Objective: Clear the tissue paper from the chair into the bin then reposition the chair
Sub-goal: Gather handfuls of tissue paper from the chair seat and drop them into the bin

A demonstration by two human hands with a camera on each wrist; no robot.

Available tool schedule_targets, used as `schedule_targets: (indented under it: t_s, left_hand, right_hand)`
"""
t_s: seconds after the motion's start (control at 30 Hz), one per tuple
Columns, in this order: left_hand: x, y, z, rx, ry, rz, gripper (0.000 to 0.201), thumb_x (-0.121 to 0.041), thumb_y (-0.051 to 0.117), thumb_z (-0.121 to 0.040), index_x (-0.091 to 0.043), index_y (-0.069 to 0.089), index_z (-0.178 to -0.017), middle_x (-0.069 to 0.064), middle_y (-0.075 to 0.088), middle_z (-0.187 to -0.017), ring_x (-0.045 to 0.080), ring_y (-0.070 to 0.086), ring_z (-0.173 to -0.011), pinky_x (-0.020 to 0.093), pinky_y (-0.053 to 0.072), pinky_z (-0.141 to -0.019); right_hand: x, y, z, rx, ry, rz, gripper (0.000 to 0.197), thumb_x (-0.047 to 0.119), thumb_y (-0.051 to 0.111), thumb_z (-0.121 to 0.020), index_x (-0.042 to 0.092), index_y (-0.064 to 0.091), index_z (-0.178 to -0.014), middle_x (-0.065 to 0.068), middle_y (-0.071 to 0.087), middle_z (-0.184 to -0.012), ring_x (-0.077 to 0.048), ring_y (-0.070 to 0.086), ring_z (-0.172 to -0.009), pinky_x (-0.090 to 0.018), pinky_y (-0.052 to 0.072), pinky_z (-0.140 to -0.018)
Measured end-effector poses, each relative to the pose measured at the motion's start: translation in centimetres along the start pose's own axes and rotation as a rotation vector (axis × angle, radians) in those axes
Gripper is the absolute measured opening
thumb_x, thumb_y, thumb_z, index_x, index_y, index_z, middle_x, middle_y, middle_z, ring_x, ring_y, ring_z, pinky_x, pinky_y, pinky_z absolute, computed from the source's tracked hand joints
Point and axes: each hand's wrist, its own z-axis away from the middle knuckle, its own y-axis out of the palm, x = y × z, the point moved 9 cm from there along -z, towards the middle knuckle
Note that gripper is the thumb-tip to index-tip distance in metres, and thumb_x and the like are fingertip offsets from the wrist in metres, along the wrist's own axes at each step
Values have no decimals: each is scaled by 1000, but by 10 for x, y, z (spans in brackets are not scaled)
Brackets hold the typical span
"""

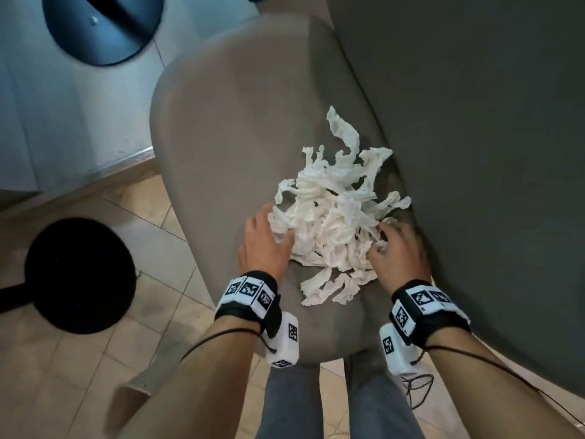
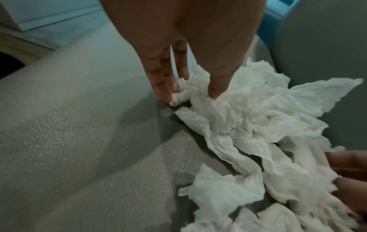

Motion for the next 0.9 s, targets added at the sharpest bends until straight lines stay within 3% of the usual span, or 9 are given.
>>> schedule_targets:
  t_s: [0.2,0.37,0.47,0.53,0.6,0.7,0.77,0.83,0.9]
  left_hand:
    - [2,0,-7,-4,-33,51,24,-28,57,-93,-19,66,-113,3,66,-105,19,56,-92,27,38,-77]
    - [16,-19,-5,-141,-93,372,26,-39,47,-83,-50,69,-93,-6,58,-100,24,66,-96,46,56,-86]
    - [16,-41,5,-254,-109,487,30,-22,47,-84,-40,71,-77,-9,54,-100,30,66,-97,51,59,-80]
    - [17,-48,13,-286,-125,529,42,-4,43,-82,-35,70,-73,-3,61,-105,30,66,-100,48,60,-79]
    - [17,-52,19,-288,-113,512,46,-4,39,-74,-37,72,-73,3,68,-105,28,66,-98,49,57,-84]
    - [8,-49,25,-285,-69,437,48,2,38,-81,-33,70,-71,-1,67,-99,14,62,-90,30,51,-83]
    - [-5,-39,28,-227,-59,350,36,-5,44,-91,-27,70,-80,-3,60,-102,6,55,-86,15,43,-76]
    - [-15,-24,30,-156,-41,201,17,-24,52,-94,-22,69,-97,-4,52,-106,9,51,-92,19,42,-83]
    - [-15,-3,30,-71,-28,96,31,-43,61,-91,-24,61,-115,-6,46,-115,10,49,-96,25,40,-84]
  right_hand:
    - [-2,-5,-14,14,-61,38,21,12,61,-85,13,69,-104,-9,65,-108,-31,53,-99,-36,44,-78]
    - [-1,-25,-20,-27,-43,-189,9,4,63,-75,9,57,-80,-1,55,-82,-24,48,-80,-32,39,-67]
    - [0,-39,-21,-107,-31,-305,11,-3,55,-73,7,54,-72,-5,52,-77,-23,46,-70,-29,35,-61]
    - [0,-43,-21,-115,-24,-340,15,-6,52,-76,8,55,-74,-4,51,-85,-20,48,-73,-25,38,-62]
    - [4,-40,-22,-48,-23,-401,16,-6,53,-81,9,58,-83,-3,50,-98,-19,52,-80,-21,46,-73]
    - [18,-22,-22,152,-49,-441,33,7,61,-83,21,58,-113,0,45,-120,-16,54,-99,-29,48,-93]
    - [28,-10,-21,245,-92,-400,54,21,70,-82,34,49,-129,9,39,-126,-8,48,-112,-28,43,-97]
    - [35,-3,-22,245,-119,-336,60,30,72,-81,38,45,-134,12,37,-124,-7,45,-112,-28,40,-93]
    - [37,-2,-27,154,-124,-247,47,24,65,-84,29,54,-129,2,49,-122,-19,54,-107,-29,42,-85]
